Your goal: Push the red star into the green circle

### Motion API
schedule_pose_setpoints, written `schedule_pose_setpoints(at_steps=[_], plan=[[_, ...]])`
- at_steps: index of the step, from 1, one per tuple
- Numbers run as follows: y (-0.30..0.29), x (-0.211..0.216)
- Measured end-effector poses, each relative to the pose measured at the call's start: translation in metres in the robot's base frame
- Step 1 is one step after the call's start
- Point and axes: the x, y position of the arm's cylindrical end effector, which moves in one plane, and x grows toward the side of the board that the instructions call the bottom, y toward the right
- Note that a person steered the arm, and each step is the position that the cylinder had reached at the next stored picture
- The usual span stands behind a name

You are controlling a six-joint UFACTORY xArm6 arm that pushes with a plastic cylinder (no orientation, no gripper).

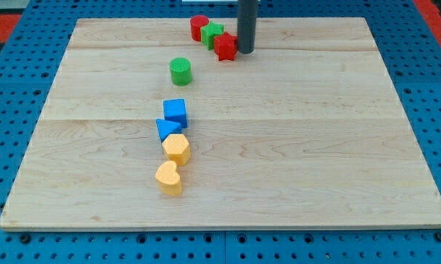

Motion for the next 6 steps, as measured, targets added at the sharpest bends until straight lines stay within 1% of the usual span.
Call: schedule_pose_setpoints(at_steps=[1,2,3,4,5,6], plan=[[0.011,-0.040],[-0.045,0.000],[-0.104,0.052],[-0.143,0.066],[-0.143,0.047],[-0.126,0.030]])
